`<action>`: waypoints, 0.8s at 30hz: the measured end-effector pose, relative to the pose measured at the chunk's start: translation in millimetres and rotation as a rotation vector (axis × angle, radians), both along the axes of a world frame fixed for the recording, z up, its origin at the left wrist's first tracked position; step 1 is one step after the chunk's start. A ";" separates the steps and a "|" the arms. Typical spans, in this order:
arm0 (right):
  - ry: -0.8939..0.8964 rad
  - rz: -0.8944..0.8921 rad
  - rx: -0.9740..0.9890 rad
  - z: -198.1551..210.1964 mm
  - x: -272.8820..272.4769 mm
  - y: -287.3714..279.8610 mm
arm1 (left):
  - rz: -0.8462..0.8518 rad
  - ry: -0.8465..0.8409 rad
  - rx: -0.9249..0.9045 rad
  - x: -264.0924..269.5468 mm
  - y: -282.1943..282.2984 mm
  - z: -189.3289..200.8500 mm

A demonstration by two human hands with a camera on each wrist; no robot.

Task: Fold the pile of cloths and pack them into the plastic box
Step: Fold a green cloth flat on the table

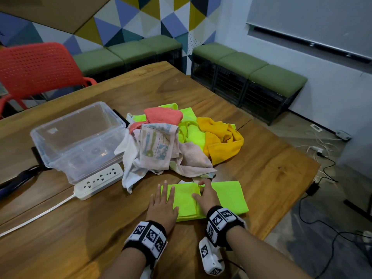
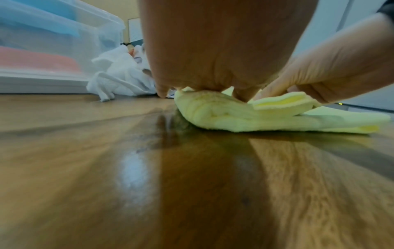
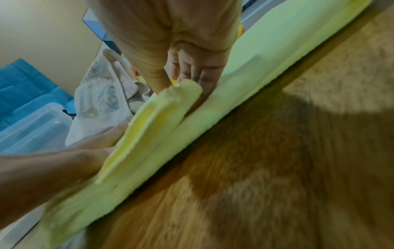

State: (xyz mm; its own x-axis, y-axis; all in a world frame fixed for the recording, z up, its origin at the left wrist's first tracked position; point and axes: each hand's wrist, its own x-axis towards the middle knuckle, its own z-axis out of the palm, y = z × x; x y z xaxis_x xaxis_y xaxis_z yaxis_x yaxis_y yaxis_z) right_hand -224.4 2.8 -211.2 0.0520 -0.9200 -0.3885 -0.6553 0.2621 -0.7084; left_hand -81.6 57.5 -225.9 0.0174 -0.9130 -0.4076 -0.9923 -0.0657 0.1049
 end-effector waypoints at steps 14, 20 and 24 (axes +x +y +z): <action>0.395 0.373 -0.058 8.4 2.5 -2.1 | 0.780 0.719 0.079 14.7 -24.0 19.6; -0.265 0.070 0.268 20.2 -7.9 -9.2 | 0.788 1.138 -0.019 -15.3 -32.0 54.1; -0.771 -0.133 0.552 28.0 -43.2 -18.1 | 0.655 1.309 0.108 -46.4 -40.2 68.3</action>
State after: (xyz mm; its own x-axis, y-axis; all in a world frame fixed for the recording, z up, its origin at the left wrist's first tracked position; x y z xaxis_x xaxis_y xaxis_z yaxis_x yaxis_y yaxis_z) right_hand -267.5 -15.3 -183.2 0.3831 -0.6341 -0.6717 -0.0006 0.7270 -0.6866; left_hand -128.0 17.3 -157.6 -0.0200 -0.8523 -0.5226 0.0146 -0.5229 0.8523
